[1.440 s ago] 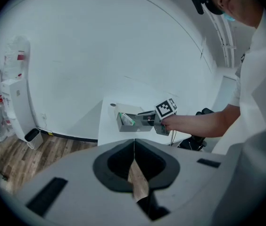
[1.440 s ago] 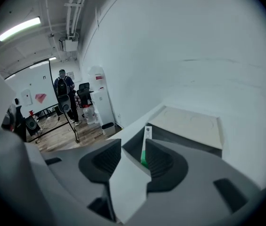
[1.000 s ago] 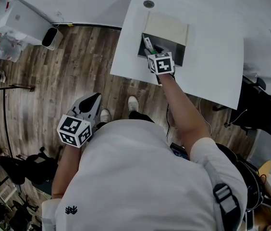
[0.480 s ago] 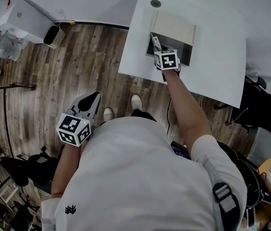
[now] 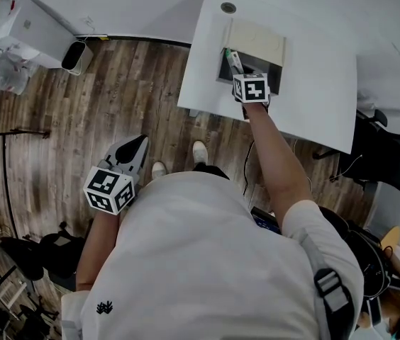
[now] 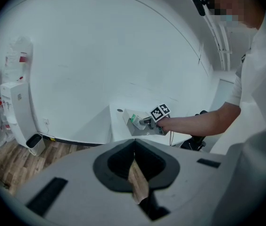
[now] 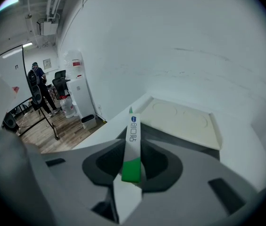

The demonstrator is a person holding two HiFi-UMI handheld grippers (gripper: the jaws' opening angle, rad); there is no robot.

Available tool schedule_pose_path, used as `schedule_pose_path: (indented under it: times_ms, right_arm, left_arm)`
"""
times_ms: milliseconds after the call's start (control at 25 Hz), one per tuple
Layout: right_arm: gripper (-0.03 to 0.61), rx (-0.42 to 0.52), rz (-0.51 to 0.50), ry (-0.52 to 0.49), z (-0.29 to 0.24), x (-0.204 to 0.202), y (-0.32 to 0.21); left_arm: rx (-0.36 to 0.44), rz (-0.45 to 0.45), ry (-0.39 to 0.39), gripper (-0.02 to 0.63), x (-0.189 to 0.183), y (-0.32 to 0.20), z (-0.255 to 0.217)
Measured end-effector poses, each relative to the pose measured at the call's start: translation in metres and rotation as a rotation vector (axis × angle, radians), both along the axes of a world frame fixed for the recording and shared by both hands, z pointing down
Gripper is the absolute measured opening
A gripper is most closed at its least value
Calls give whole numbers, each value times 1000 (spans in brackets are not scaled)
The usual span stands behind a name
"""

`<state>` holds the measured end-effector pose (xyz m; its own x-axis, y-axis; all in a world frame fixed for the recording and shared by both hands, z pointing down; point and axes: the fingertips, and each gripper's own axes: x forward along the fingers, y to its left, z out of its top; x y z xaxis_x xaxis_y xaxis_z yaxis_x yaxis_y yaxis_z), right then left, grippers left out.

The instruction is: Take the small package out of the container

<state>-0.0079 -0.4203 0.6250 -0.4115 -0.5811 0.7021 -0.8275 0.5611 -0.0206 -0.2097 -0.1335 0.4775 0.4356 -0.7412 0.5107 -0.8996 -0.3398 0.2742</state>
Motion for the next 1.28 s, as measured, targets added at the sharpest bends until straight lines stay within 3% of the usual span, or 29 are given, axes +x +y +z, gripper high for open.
schedule_pose_path:
  times_ms: [400,1280]
  right_arm:
    - [95,89,64,-45,-50,12,21]
    - [95,163,123,-149,-119,6,207]
  left_arm:
    - [20,54,22,8,-13,19,3]
    - [82,214,54,8,-35,88,-9]
